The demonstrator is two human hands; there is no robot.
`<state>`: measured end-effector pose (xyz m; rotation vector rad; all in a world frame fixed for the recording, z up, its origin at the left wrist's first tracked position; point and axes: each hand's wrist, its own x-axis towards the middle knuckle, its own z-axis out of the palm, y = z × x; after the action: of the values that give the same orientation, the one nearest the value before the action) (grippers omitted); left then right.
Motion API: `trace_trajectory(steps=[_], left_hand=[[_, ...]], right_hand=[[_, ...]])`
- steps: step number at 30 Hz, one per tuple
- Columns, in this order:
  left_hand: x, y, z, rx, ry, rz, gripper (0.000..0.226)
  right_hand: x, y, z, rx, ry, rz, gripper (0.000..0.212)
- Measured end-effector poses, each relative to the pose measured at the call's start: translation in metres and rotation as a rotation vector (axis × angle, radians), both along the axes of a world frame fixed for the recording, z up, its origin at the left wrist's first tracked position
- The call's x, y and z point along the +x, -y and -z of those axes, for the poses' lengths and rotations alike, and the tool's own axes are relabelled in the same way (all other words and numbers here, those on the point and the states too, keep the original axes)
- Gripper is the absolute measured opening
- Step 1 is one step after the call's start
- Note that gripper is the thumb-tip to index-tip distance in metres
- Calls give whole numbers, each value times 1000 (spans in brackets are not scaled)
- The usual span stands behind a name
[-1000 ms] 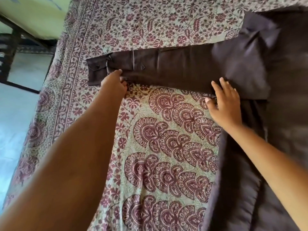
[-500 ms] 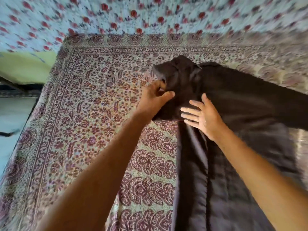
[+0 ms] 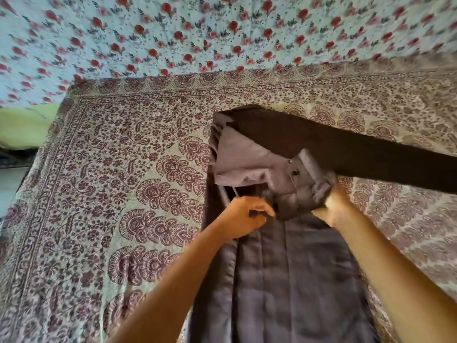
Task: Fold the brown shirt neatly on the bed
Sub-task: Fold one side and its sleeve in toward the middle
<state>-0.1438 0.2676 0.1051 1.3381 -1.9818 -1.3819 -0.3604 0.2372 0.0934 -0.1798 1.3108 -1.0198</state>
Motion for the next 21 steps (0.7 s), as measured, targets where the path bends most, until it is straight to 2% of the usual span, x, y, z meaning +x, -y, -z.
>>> trace_trajectory(steps=[1, 3, 5, 8, 13, 14, 15, 17, 19, 21], left_hand=[[0, -5, 7, 32, 77, -20, 22], [0, -18, 28, 91, 289, -83, 25], [4, -33, 53, 151, 498, -164, 30], [15, -57, 84, 212, 686, -222, 43], [21, -85, 106, 209, 720, -237, 63], [21, -88, 107, 211, 722, -241, 64], [21, -90, 108, 216, 727, -238, 65], [20, -92, 109, 207, 734, -234, 65], [22, -92, 110, 188, 734, -245, 62], [23, -90, 111, 162, 724, -263, 56]], right_hand=[[-7, -8, 3, 21, 55, 28, 33], [-31, -37, 25, 77, 87, -14, 16], [-56, -67, 49, 199, -8, -89, 24], [-76, -90, 69, 310, -270, -222, 53], [-75, -96, 88, 169, -652, -394, 62], [-73, -93, 92, 144, -734, -428, 56], [-71, -91, 92, 121, -790, -408, 47], [-72, -86, 90, 108, -936, -231, 34], [-79, -82, 82, 152, -1107, -44, 37], [-92, -81, 83, 219, -1212, 19, 45]])
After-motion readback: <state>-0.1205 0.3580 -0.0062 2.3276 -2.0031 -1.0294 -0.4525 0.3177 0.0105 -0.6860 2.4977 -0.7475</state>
